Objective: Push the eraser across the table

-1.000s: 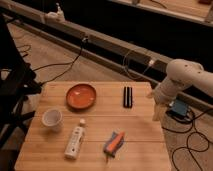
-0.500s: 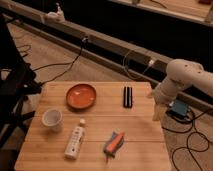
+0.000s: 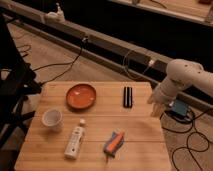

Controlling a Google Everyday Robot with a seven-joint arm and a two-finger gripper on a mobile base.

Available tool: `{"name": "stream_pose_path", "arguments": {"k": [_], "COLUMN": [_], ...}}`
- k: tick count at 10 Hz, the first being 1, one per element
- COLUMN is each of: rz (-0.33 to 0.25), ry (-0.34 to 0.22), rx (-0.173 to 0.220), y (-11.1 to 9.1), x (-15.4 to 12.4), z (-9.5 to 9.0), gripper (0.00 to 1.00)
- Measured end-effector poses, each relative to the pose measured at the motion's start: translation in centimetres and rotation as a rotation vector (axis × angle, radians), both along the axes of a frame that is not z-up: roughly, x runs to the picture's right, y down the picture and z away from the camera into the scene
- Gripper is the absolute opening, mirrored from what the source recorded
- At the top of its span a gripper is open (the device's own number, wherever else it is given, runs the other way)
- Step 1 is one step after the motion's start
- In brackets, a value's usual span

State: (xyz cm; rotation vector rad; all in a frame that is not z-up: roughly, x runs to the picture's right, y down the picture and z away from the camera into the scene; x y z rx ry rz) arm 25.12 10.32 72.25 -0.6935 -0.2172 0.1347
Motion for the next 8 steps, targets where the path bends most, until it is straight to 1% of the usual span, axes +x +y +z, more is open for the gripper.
{"name": "stream_pose_path", "arguments": {"k": [1,2,3,4,5,6,7,8], "rz": [-0.001,-0.003,-0.015,-0.029,-0.042,-0.048,-0.047,-0.032], "ry": [0.002,0.007,0.012,0.015,0.017,0.021,0.023,0.022], "rx": [0.0,-0.001,0.002,0.02,0.042,0.058,0.082,0.117], "y": [0.0,0.0,-0.1,-0.5,-1.1,-1.6,-2.4,-3.6], "x": [0.1,0.4,0.6,0.5,0.3,0.3,0.2,-0.1], "z": [0.1,0.5,1.4,2.7,4.3,5.5,6.9,8.2], "gripper": [0.32,0.23,0.13,0.04,0.0,0.0,0.0,0.0]}}
